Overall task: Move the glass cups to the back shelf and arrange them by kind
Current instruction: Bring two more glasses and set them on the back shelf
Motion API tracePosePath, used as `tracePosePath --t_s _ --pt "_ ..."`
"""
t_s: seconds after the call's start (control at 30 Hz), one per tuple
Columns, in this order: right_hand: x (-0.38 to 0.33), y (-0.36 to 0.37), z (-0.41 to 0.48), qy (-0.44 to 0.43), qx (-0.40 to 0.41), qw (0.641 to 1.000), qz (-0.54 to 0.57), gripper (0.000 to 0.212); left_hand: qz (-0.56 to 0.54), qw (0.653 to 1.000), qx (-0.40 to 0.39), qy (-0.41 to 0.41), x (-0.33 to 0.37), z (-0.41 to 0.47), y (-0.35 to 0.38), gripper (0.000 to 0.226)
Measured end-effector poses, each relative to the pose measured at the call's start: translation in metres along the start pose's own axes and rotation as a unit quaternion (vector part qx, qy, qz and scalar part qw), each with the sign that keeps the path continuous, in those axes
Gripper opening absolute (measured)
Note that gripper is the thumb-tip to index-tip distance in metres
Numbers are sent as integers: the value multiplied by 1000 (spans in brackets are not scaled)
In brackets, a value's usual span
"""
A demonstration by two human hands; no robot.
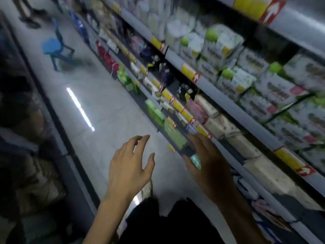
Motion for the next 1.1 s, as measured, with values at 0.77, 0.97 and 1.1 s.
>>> tracePosePath --t_s 0.77,0.97,1.1 --pt "78 -328 289 219 319 888 -250 77 -72 876 283 383 324 418 -152 68" --pt "100 -330 319 267 274 890 -247 60 -44 908 231 347 356 461 -151 50" --pt "101 -326 324 277 288 887 -230 62 -83 906 215 354 360 466 -149 32"
Point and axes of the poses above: each hand's wrist, its own z-axis towards the middle knuckle, its own y-axis out of the palm, x = y × z, the point moved 1 cm from there along z, towards the middle knuckle, and after that the axes turned 3 degrees about -y, right-handed, at the moved point
